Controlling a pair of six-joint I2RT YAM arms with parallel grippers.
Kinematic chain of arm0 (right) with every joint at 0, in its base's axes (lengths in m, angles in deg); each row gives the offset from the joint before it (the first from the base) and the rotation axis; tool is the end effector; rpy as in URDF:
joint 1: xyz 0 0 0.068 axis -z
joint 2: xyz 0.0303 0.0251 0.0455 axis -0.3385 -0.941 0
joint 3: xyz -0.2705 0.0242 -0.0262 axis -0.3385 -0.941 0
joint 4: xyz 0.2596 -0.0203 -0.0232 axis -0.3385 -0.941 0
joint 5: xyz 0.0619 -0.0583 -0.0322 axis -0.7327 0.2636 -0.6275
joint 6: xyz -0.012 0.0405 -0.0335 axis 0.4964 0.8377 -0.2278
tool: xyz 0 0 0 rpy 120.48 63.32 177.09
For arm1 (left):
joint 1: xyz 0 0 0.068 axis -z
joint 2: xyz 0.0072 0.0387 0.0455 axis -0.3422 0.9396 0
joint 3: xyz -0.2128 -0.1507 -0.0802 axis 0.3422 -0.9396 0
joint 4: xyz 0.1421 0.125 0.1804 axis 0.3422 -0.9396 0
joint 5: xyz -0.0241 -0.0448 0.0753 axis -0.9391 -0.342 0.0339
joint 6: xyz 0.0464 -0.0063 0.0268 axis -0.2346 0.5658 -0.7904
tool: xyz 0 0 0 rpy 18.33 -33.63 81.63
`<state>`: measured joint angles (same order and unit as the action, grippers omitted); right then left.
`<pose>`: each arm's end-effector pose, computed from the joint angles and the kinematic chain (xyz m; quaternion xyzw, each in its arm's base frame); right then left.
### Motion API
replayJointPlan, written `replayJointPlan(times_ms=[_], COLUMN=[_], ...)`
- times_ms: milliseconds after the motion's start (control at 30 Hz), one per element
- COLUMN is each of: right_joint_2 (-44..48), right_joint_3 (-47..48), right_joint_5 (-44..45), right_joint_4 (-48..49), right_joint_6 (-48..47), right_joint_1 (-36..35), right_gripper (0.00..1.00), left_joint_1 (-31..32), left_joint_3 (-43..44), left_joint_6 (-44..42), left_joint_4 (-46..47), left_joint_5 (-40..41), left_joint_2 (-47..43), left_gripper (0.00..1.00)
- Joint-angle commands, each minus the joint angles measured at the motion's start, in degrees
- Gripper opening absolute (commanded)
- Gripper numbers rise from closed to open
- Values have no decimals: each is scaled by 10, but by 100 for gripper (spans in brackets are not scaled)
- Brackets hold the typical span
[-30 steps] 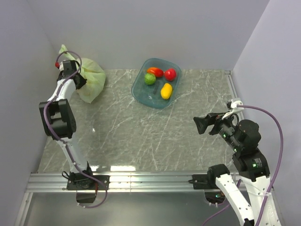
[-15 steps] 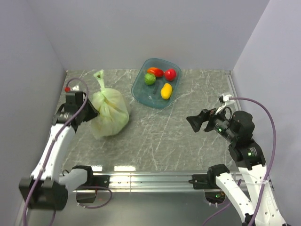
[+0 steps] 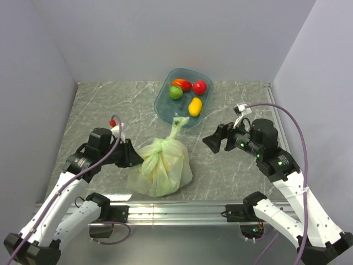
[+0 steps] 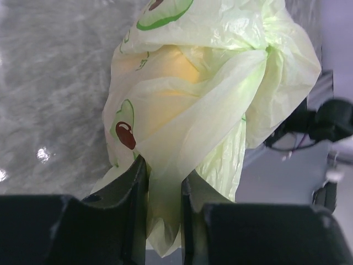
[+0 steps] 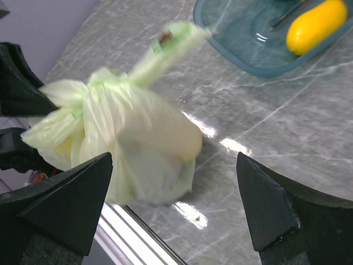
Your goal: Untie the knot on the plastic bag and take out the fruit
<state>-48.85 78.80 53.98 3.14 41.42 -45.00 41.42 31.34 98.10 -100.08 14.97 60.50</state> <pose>0.1389 0.0782 0.3660 -0.1680 0.7863 0.3245 0.4983 0.1334 -0.0670 0.2942 0.0126 0.8963 -0.3382 0.2864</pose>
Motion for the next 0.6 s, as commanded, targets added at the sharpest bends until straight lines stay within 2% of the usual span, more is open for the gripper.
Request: replayJointPlan(times_ms=[0, 100, 200, 300, 333, 400, 433, 500, 567], right_joint_2=[-10, -28, -46, -58, -63, -76, -82, -97, -112], right_joint_3=[-9, -19, -20, -33, -43, -56, -58, -58, -51], right_joint_5=[28, 53, 95, 128, 140, 182, 188, 238, 260], right_joint_4=[56, 67, 69, 87, 93, 109, 113, 119, 119], right_joint_6=[40, 54, 67, 81, 89, 99, 102, 111, 113], right_joint_1=[-31, -56, -102, -136, -144, -174, -187, -214, -226], right_gripper=[100, 100, 100, 100, 100, 100, 100, 100, 100], left_joint_1=[31, 43, 97, 105, 105, 107, 115, 126, 136], left_joint_3=[12, 44, 102, 120, 117, 115, 112, 112, 116], left_joint_6=[-49, -74, -98, -100, -99, -72, -61, -18, 35], left_joint_4=[81, 116, 105, 106, 99, 80, 68, 42, 33], left_joint_5=[-45, -65, 54, 112, 112, 119, 126, 156, 178], left_joint_2=[28, 86, 131, 152, 151, 130, 118, 73, 39], left_gripper=[0, 0, 1, 25, 45, 69, 86, 95, 97])
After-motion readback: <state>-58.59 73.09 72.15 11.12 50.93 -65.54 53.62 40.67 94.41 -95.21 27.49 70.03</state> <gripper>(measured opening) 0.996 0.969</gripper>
